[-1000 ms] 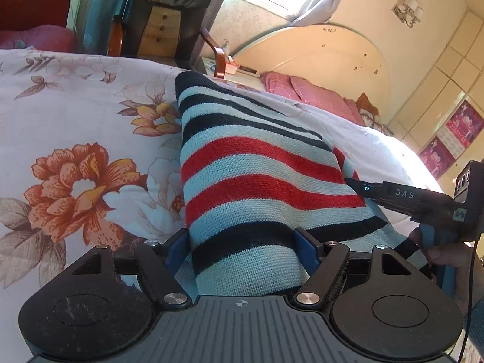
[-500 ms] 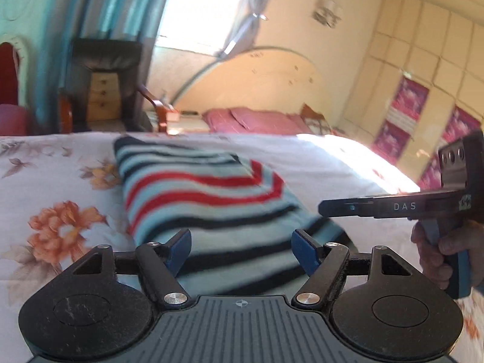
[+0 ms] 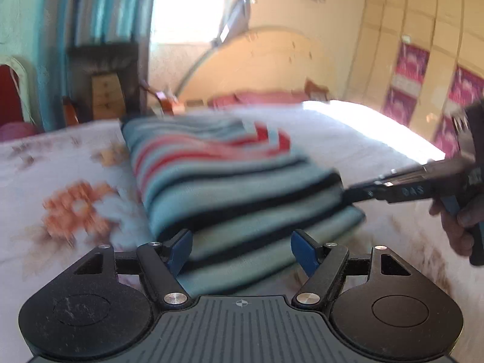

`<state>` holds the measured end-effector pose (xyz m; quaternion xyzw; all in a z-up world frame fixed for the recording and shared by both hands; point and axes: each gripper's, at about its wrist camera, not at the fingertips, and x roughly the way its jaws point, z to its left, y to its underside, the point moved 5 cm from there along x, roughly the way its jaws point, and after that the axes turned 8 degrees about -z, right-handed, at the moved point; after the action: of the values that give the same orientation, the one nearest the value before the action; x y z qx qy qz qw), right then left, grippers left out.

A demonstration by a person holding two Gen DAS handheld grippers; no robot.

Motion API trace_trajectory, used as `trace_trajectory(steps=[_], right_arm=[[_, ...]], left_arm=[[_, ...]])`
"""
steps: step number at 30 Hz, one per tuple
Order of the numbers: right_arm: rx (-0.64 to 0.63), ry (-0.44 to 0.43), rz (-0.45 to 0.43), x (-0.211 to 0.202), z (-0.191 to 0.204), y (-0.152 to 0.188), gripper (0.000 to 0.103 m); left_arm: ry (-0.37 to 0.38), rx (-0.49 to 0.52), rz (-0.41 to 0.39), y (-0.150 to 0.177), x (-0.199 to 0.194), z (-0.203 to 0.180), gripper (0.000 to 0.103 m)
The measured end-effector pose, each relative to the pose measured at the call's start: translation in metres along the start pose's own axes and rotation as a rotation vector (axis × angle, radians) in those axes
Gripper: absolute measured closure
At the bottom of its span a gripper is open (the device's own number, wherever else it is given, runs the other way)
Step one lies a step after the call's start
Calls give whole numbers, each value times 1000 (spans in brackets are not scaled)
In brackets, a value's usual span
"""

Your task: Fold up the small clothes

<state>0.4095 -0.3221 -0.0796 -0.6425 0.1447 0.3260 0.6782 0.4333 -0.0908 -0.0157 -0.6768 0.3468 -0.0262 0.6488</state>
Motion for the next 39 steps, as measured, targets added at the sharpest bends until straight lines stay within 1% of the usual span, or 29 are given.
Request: trace_trajectory(steps=[1,3,6,8,10,11,13,14,15,16,17,20,21,22,23,24,26,34,39], right_arm=[[13,-17,-53,-9,-2,-10,89],[35,-31,-102,-12,-8,-30,91],[71,-20,-127,16,-16,-64,91],[80,-30,-131,41,-15,-82,91],[71,-50,-127,69,-7,-95,91],[62,-60,-123,80,-3,-100,91],[38,-69,-92,102,4,-102,90],[19,-66,-64,112,6,-100,90],[-11,-55,-13,125,7,-92,94],[-54,-43,-1,132,11,-81,94],[-79,-41,-26,133,12,-78,94],[-87,-28,-22,130,15,-79,94],[-75,-27,-21,127,15,-81,94],[-63,-25,-28,120,16,-84,89],[-63,-28,-48,111,17,-86,87],[-66,-34,-75,100,19,-87,87],[-71,-51,-97,79,22,-87,87],[-105,-72,-98,32,36,-67,87],[-82,-80,-83,12,35,-50,87]], left_arm=[[-4,-8,-25,-11,0,7,30],[-18,-37,-51,-35,13,23,30],[-19,-42,-63,-65,45,34,30],[-8,-48,-34,-74,72,35,30],[3,-57,12,-71,95,36,30],[-3,-46,40,-66,105,36,30],[-26,-31,91,-50,121,36,30],[-38,-6,108,-40,126,35,31],[-49,39,104,-34,126,31,31],[-57,84,97,-31,126,26,30],[-61,99,96,-32,125,23,30],[-41,48,82,-38,119,28,30],[-44,48,77,-40,114,27,30],[-51,54,71,-43,105,27,30],[-56,59,64,-45,97,26,30],[-59,59,60,-45,89,24,30],[-72,58,67,-43,76,23,30],[-101,4,84,-21,33,24,30],[-123,-17,108,-2,14,30,30]])
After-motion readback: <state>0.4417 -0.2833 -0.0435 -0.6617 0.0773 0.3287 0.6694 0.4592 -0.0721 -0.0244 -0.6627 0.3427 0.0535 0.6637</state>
